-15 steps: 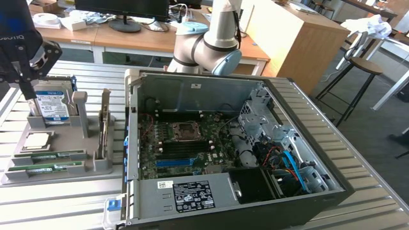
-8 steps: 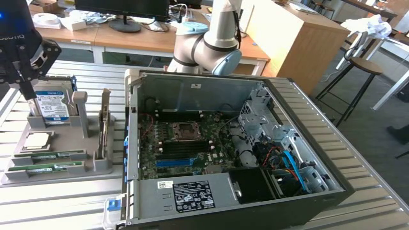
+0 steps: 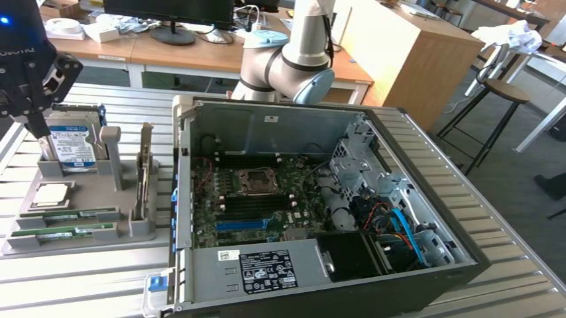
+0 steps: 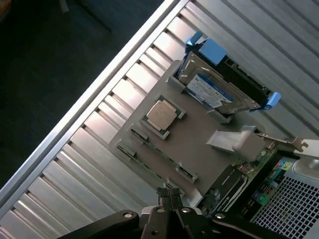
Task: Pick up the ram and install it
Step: 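Pick up the ram and move it above insertion slot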
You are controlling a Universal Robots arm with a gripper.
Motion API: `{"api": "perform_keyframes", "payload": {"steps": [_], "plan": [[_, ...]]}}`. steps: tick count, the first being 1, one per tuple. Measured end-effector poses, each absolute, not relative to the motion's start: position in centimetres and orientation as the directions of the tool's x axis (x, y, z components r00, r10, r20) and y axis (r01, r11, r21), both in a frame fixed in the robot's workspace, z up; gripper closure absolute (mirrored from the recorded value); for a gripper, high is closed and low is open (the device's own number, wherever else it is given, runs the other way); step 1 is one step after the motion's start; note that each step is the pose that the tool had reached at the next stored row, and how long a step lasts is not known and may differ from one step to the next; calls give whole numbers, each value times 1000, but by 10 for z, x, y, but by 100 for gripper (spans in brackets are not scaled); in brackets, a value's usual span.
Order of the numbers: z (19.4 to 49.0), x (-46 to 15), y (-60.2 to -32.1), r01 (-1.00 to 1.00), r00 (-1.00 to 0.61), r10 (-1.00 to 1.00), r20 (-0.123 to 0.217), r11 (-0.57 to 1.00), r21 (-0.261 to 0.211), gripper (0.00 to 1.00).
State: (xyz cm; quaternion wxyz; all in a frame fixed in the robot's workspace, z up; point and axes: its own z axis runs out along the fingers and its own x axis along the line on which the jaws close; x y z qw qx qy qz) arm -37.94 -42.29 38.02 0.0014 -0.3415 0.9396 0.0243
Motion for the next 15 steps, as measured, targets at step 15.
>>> {"api": "perform_keyframes", "payload": {"steps": [15], "plan": [[380, -379, -423, -809, -587, -810, -19, 586, 45, 90]]}}
